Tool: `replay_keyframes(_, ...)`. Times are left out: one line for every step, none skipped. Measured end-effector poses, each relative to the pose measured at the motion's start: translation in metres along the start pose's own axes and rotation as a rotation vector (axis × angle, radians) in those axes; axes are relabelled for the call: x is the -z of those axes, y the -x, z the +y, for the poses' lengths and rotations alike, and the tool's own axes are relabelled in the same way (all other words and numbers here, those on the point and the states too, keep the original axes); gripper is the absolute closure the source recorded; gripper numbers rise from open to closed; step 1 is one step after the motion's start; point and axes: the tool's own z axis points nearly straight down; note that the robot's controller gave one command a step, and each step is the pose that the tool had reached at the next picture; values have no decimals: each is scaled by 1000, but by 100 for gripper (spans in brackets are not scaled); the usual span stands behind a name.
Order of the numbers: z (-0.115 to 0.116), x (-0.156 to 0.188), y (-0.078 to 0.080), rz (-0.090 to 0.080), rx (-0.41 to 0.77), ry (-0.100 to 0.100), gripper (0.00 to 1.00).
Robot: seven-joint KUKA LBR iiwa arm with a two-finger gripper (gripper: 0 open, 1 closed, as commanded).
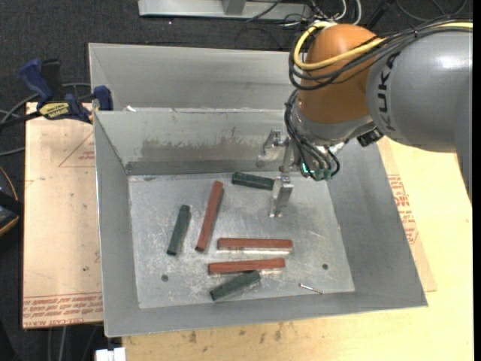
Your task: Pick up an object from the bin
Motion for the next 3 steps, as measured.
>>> replay_keyframes(0,5,2,-8,-1,0,0)
replay_keyframes(-31,-101,-92,-25,27,1,100)
replay_keyframes(-31,-101,-92,-25,27,1,100)
